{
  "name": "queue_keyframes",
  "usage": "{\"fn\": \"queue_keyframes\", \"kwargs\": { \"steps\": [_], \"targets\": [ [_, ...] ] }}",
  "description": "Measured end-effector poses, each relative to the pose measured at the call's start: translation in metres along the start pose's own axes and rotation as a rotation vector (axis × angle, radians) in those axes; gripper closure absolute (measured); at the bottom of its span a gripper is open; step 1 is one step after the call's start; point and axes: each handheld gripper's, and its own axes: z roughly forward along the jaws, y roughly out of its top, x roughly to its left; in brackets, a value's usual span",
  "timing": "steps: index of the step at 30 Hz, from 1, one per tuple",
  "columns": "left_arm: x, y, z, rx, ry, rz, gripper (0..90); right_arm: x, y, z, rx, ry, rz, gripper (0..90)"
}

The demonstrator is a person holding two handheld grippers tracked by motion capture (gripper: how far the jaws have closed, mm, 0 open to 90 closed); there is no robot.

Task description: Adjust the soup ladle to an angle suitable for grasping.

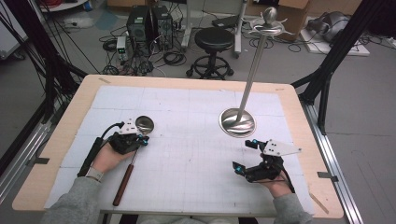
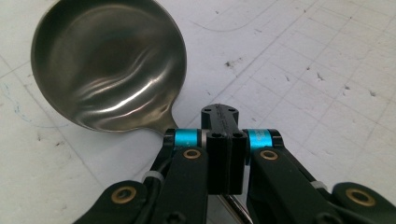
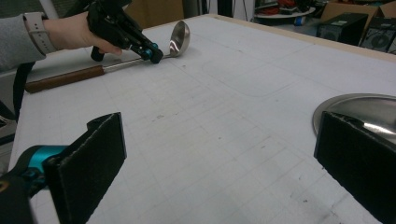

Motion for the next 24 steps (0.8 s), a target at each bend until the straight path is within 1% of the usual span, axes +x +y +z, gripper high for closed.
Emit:
{"fn": "queue_keyframes", "kwargs": {
  "steps": [1, 4, 5, 6, 9, 12, 13, 14, 15, 16, 18, 21, 24],
  "targets": [
    [0.000, 0.000, 0.000, 0.005, 0.004, 0.005, 89.7, 0.000, 0.000, 0.000, -0.001, -0.001, 0.004, 1.3],
    [0.002, -0.001, -0.001, 0.005, 0.006, -0.011, 89.7, 0.000, 0.000, 0.000, 0.000, 0.001, -0.001, 1.3],
    [0.005, -0.002, -0.003, 0.013, 0.016, -0.023, 89.7, 0.000, 0.000, 0.000, -0.001, 0.002, -0.001, 1.3],
    [0.005, -0.002, -0.003, 0.013, 0.016, -0.023, 89.7, 0.000, 0.000, 0.000, -0.001, 0.002, -0.001, 1.3],
    [0.008, -0.003, -0.005, 0.017, 0.028, -0.048, 89.7, 0.000, 0.000, 0.000, 0.002, 0.005, 0.001, 1.3],
    [0.010, -0.005, -0.007, 0.015, 0.030, -0.058, 89.7, -0.001, 0.000, 0.000, 0.003, 0.002, -0.001, 1.3],
    [0.013, -0.008, -0.008, 0.004, 0.013, -0.067, 89.7, 0.000, -0.001, 0.000, 0.008, 0.005, 0.004, 1.3],
    [0.013, -0.008, -0.008, 0.004, 0.013, -0.067, 89.7, 0.000, -0.001, 0.000, 0.008, 0.005, 0.004, 1.3],
    [0.015, -0.010, -0.009, -0.005, 0.000, -0.073, 89.7, 0.000, -0.001, 0.001, 0.004, 0.006, -0.005, 1.3],
    [0.016, -0.012, -0.010, -0.018, -0.004, -0.087, 89.7, 0.000, -0.001, 0.001, 0.004, 0.006, -0.005, 1.3],
    [0.018, -0.013, -0.013, -0.012, -0.001, -0.090, 89.7, 0.000, -0.001, 0.001, 0.005, 0.005, -0.003, 1.3],
    [0.018, -0.015, -0.017, 0.003, 0.019, -0.076, 89.7, 0.000, -0.001, 0.002, 0.007, 0.008, 0.006, 1.3],
    [0.017, -0.015, -0.018, 0.010, 0.027, -0.067, 89.7, -0.001, -0.001, 0.003, 0.009, 0.008, 0.002, 1.3]
  ]
}}
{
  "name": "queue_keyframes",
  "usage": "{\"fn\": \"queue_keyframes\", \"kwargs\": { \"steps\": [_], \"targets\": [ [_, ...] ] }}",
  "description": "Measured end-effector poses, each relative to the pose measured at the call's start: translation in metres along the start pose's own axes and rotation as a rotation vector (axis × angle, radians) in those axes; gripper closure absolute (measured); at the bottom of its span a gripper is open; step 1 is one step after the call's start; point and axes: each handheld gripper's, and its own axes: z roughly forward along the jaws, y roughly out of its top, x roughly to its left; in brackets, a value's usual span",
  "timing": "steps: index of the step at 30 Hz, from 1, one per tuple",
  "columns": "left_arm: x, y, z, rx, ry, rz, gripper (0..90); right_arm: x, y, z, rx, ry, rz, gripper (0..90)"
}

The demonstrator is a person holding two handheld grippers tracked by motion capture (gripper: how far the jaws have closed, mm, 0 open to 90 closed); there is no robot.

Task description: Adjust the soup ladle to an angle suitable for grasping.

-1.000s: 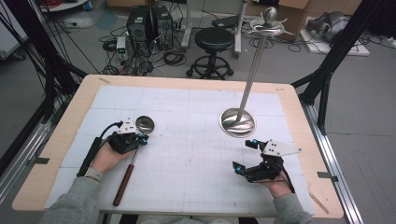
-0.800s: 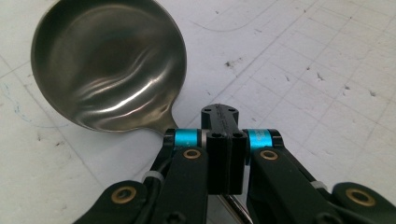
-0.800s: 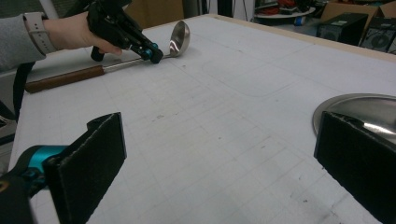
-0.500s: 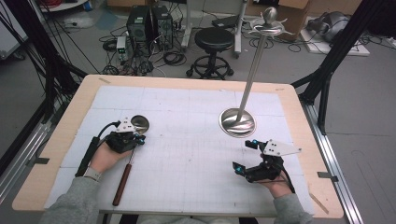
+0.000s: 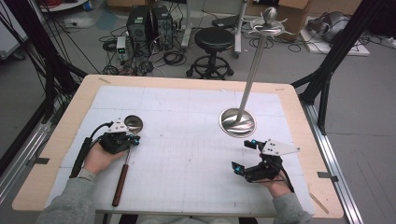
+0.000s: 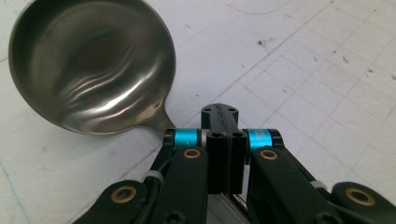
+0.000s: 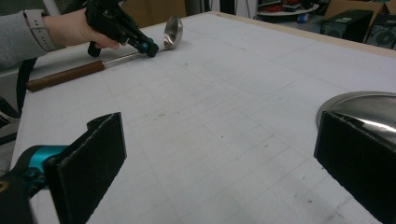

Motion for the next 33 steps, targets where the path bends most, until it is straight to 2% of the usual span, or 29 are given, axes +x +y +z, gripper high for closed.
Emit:
{"fn": "queue_keyframes", "kwargs": {
  "steps": [2, 6, 7, 10, 12, 15, 21, 24, 26, 33],
  "targets": [
    [0.000, 0.000, -0.002, 0.008, 0.008, 0.007, 89.7, 0.000, 0.000, 0.000, 0.000, 0.003, -0.002, 1.3],
    [0.003, -0.003, -0.006, 0.017, 0.013, -0.017, 89.7, 0.000, 0.000, 0.000, 0.001, 0.005, 0.002, 1.3],
    [0.004, -0.005, -0.008, 0.010, 0.016, -0.031, 89.6, 0.000, 0.000, 0.001, 0.004, 0.006, 0.004, 1.3],
    [0.006, -0.009, -0.011, 0.000, 0.017, -0.022, 89.7, 0.000, 0.000, 0.001, 0.005, 0.005, 0.004, 1.3],
    [0.009, -0.013, -0.015, -0.008, 0.021, -0.045, 89.7, 0.000, 0.000, 0.001, 0.003, 0.006, 0.004, 1.3],
    [0.014, -0.020, -0.024, -0.006, 0.041, -0.048, 89.7, -0.001, 0.000, 0.001, 0.005, 0.004, -0.003, 1.3],
    [0.016, -0.027, -0.031, -0.007, 0.042, -0.061, 89.7, -0.001, 0.000, 0.003, 0.007, 0.008, 0.001, 1.3],
    [0.015, -0.031, -0.036, -0.005, 0.031, -0.044, 89.7, -0.002, 0.000, 0.004, 0.004, 0.007, -0.008, 1.3],
    [0.016, -0.034, -0.040, -0.009, 0.038, -0.048, 89.7, -0.001, 0.000, 0.004, 0.006, 0.014, -0.001, 1.3],
    [0.017, -0.036, -0.043, -0.018, 0.050, -0.066, 89.7, -0.001, 0.001, 0.006, 0.012, 0.017, 0.001, 1.3]
  ]
}}
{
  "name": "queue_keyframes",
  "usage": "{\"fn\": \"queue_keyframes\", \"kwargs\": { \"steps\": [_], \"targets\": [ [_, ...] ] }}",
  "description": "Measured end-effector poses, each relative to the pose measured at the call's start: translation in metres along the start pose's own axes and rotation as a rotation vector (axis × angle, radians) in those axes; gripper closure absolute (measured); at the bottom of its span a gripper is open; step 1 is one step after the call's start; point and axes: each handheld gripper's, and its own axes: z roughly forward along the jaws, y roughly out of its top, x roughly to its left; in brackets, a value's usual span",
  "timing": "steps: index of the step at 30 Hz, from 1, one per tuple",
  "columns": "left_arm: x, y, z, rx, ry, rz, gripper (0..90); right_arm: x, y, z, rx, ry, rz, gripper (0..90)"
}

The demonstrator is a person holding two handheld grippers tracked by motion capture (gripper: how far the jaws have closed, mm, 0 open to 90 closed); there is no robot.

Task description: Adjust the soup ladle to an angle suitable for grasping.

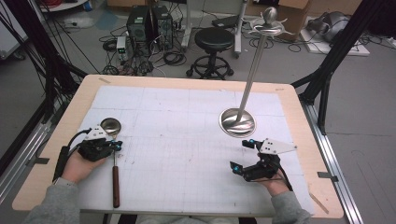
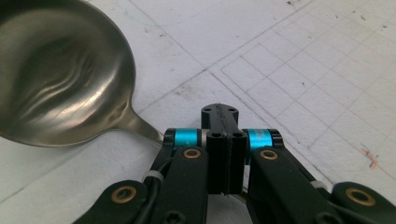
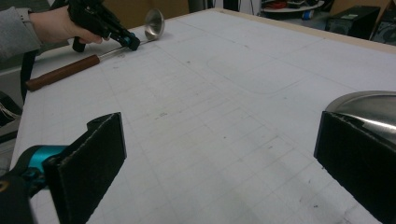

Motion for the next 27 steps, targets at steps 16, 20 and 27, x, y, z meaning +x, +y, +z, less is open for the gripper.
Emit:
{"fn": "queue_keyframes", "kwargs": {
  "steps": [16, 20, 27],
  "targets": [
    [-0.024, -0.035, -0.056, -0.119, -0.082, -0.005, 89.7, 0.000, 0.000, -0.001, 0.000, -0.008, 0.008, 1.3],
    [-0.028, -0.048, -0.066, -0.118, -0.091, -0.004, 89.7, 0.000, 0.000, 0.000, 0.002, -0.005, 0.001, 1.3],
    [-0.035, -0.048, -0.066, -0.089, -0.103, -0.008, 89.7, -0.001, 0.000, 0.002, 0.007, -0.005, -0.001, 1.3]
  ]
}}
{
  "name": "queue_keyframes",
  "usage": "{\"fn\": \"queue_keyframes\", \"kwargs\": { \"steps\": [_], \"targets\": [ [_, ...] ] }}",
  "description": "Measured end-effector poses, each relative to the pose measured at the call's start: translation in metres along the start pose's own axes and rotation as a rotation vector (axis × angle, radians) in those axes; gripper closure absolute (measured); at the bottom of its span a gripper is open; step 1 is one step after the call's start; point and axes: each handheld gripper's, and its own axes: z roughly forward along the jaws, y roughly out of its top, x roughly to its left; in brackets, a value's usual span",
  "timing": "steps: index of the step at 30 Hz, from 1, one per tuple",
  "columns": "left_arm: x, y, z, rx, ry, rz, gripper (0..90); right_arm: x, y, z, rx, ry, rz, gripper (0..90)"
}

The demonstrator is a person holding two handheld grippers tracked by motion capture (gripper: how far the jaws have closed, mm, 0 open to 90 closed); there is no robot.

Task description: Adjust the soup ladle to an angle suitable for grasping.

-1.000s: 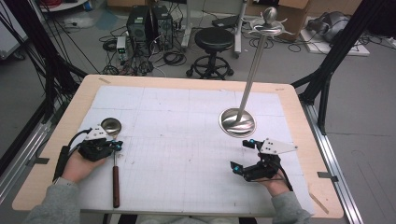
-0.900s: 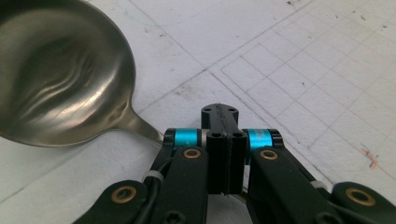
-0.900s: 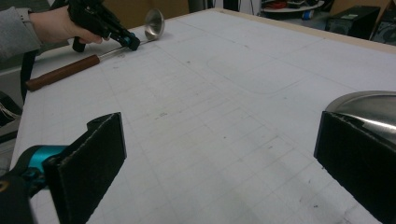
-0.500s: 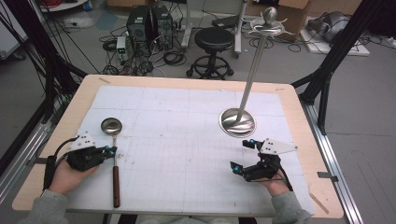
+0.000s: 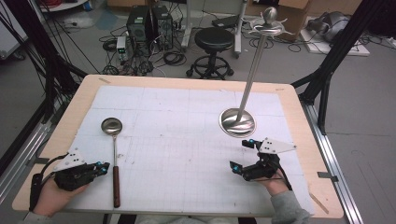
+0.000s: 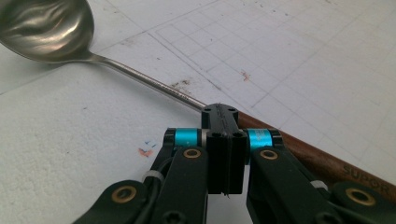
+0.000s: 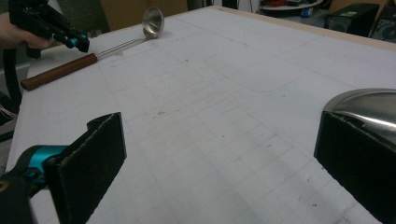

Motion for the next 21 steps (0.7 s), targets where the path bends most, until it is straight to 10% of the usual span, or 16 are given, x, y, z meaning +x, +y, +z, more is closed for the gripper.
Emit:
{"fn": "queue_keyframes", "kwargs": {
  "steps": [21],
  "targets": [
    [-0.018, -0.016, -0.006, 0.064, -0.068, 0.034, 89.7, -0.001, -0.001, 0.002, 0.012, 0.002, 0.008, 1.3]
  ]
}}
